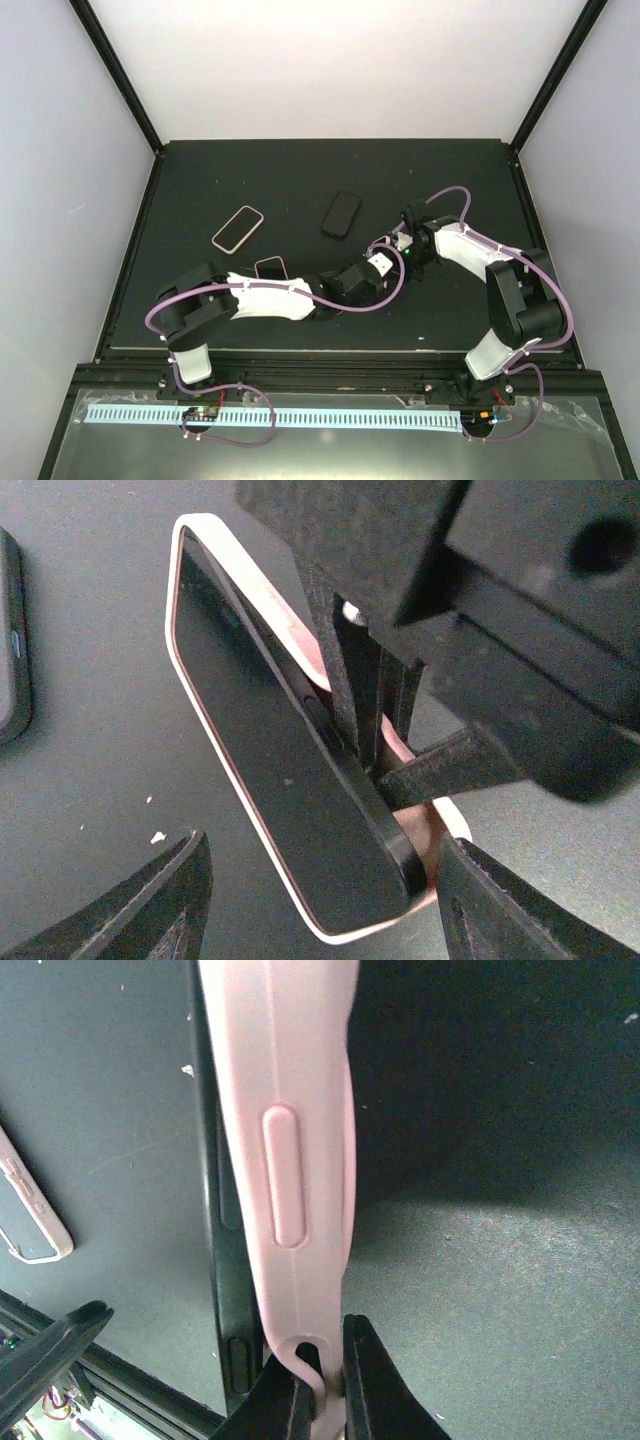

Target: Take the phone out of the phone case

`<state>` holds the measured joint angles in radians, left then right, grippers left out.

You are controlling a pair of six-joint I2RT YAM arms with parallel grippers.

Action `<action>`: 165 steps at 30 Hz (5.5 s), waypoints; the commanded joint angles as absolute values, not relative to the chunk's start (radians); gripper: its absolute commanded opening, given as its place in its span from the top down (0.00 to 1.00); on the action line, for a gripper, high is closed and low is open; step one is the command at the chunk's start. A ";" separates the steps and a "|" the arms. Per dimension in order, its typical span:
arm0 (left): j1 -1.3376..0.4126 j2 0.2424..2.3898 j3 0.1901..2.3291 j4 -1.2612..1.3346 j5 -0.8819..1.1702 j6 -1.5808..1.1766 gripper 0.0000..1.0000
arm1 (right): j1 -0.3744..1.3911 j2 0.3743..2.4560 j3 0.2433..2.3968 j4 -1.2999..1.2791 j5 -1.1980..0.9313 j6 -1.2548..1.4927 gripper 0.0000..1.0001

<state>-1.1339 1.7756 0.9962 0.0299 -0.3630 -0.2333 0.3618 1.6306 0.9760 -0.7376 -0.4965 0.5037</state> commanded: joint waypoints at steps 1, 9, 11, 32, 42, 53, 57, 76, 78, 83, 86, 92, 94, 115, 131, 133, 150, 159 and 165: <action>-1.136 1.820 1.049 0.050 -0.395 -0.205 0.36 | 0.359 1.614 1.001 -0.731 -0.520 0.500 0.99; -1.138 1.868 1.098 -0.013 -0.508 -0.192 0.37 | 0.357 1.613 1.015 -0.765 -0.529 0.484 0.99; -1.138 1.870 1.100 -0.028 -0.551 -0.168 0.38 | 0.357 1.607 1.007 -0.755 -0.540 0.491 0.99; -1.131 1.850 1.073 -0.015 -0.692 -0.061 0.88 | 0.331 1.525 0.998 -0.718 -0.649 0.478 0.99; -1.112 1.688 1.007 0.001 -0.688 -0.125 0.98 | 0.324 1.471 1.021 -0.751 -0.399 0.428 0.99; -1.085 1.483 0.881 0.074 -0.592 -0.251 0.99 | 0.324 1.447 1.035 -0.752 -0.218 0.382 0.99; -1.085 1.418 0.839 0.086 -0.583 -0.273 0.98 | 0.324 1.447 1.050 -0.755 -0.177 0.365 0.99; -1.073 1.141 0.636 0.129 -0.499 -0.307 0.98 | 0.158 1.551 1.270 -0.825 -0.150 0.028 0.99; -1.085 1.117 0.641 0.077 -0.492 -0.286 0.98 | 0.081 1.608 1.345 -0.869 -0.187 -0.095 0.99; -1.100 1.049 0.608 0.050 -0.479 -0.249 0.98 | -0.067 1.750 1.551 -1.059 -0.326 -0.363 0.99; -1.107 1.034 0.607 0.025 -0.479 -0.224 0.99 | -0.091 1.838 1.652 -1.178 -0.299 -0.448 0.99; -1.115 1.030 0.625 -0.026 -0.445 -0.233 0.98 | -0.159 1.921 1.662 -1.171 -0.283 -0.441 0.99; -1.119 1.039 0.627 -0.036 -0.431 -0.244 0.98 | -0.194 1.977 1.679 -1.165 -0.287 -0.435 0.99; -1.131 1.172 0.659 0.025 -0.474 -0.287 0.98 | -0.279 2.090 1.754 -1.049 -0.205 -0.350 0.60; -1.129 1.766 1.280 -0.156 -0.741 -0.073 0.99 | -0.112 1.146 1.039 -0.750 -0.450 -0.208 0.38; -1.129 1.879 1.381 -0.207 -0.783 -0.072 0.98 | -0.114 1.045 0.964 -0.673 -0.372 -0.183 0.24; -1.140 2.303 1.775 -0.433 -0.979 -0.110 0.98 | -0.124 1.003 0.819 -0.533 -0.296 -0.117 0.24; -1.141 2.323 1.767 -0.434 -0.854 -0.134 0.59 | -0.124 1.007 0.810 -0.520 -0.277 -0.121 0.24; -1.129 2.209 1.671 -0.383 -0.722 -0.168 0.38 | -0.149 0.999 0.789 -0.527 -0.302 -0.132 0.24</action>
<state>-1.1336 2.3089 1.7233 -0.4160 -0.8295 -0.1406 -0.1284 1.0103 0.8120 -0.5453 -0.2932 -0.1253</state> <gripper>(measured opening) 0.565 0.764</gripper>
